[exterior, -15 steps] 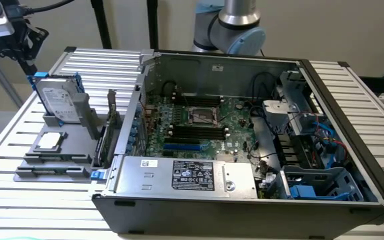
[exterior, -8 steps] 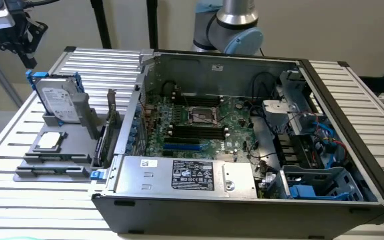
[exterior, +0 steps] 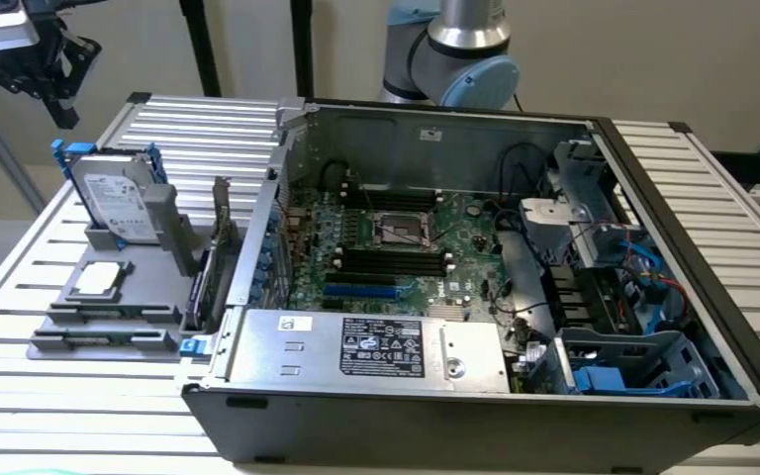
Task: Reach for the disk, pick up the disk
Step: 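Pick up the disk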
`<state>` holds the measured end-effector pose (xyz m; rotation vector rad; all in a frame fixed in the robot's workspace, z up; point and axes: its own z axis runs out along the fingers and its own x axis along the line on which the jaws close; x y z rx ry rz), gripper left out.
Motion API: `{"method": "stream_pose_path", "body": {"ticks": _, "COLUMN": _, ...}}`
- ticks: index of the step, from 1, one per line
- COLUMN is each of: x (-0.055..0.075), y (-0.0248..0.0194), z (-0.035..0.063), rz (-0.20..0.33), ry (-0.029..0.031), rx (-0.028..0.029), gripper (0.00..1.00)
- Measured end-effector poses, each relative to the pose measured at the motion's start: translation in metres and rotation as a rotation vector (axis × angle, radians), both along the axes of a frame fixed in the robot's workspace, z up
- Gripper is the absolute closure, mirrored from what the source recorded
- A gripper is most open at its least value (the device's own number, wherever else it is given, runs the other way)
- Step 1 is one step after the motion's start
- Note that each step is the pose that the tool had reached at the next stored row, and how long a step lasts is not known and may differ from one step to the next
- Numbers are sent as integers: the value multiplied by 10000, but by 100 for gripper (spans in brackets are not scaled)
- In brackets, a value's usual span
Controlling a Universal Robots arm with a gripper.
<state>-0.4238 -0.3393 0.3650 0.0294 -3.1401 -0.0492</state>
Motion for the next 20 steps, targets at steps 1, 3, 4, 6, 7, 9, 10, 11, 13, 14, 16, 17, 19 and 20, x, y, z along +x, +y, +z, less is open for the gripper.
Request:
{"method": "stream_pose_path", "body": {"ticks": 1, "x": 0, "y": 0, "z": 0, "rz": 0, "ry": 0, "rx": 0, "gripper": 89}}
{"method": "stream_pose_path", "body": {"ticks": 3, "x": 0, "y": 0, "z": 0, "rz": -1, "ry": 0, "rx": 0, "gripper": 89}}
{"method": "stream_pose_path", "body": {"ticks": 4, "x": 0, "y": 0, "z": 0, "rz": 0, "ry": -1, "rx": 0, "gripper": 89}}
{"method": "stream_pose_path", "body": {"ticks": 6, "x": 0, "y": 0, "z": 0, "rz": 0, "ry": 0, "rx": 0, "gripper": 89}}
{"method": "stream_pose_path", "body": {"ticks": 7, "x": 0, "y": 0, "z": 0, "rz": 0, "ry": -1, "rx": 0, "gripper": 89}}
{"method": "stream_pose_path", "body": {"ticks": 9, "x": -4, "y": 1, "z": 0, "rz": -1, "ry": 0, "rx": 0, "gripper": 89}}
{"method": "stream_pose_path", "body": {"ticks": 10, "x": -6, "y": 3, "z": 0, "rz": 5, "ry": 0, "rx": 0, "gripper": 89}}
{"method": "stream_pose_path", "body": {"ticks": 11, "x": -6, "y": 3, "z": 0, "rz": 59, "ry": -1, "rx": 0, "gripper": 89}}
{"method": "stream_pose_path", "body": {"ticks": 13, "x": -7, "y": 3, "z": 0, "rz": 391, "ry": 0, "rx": -5, "gripper": 89}}
{"method": "stream_pose_path", "body": {"ticks": 14, "x": -7, "y": 3, "z": 0, "rz": 581, "ry": -1, "rx": -4, "gripper": 89}}
{"method": "stream_pose_path", "body": {"ticks": 16, "x": -7, "y": 3, "z": 0, "rz": 941, "ry": -1, "rx": -4, "gripper": 89}}
{"method": "stream_pose_path", "body": {"ticks": 17, "x": -7, "y": 3, "z": 0, "rz": 1119, "ry": -1, "rx": -4, "gripper": 89}}
{"method": "stream_pose_path", "body": {"ticks": 19, "x": -7, "y": 3, "z": 0, "rz": 1495, "ry": -1, "rx": -4, "gripper": 89}}
{"method": "stream_pose_path", "body": {"ticks": 20, "x": -7, "y": 3, "z": 0, "rz": 1675, "ry": -1, "rx": -4, "gripper": 89}}
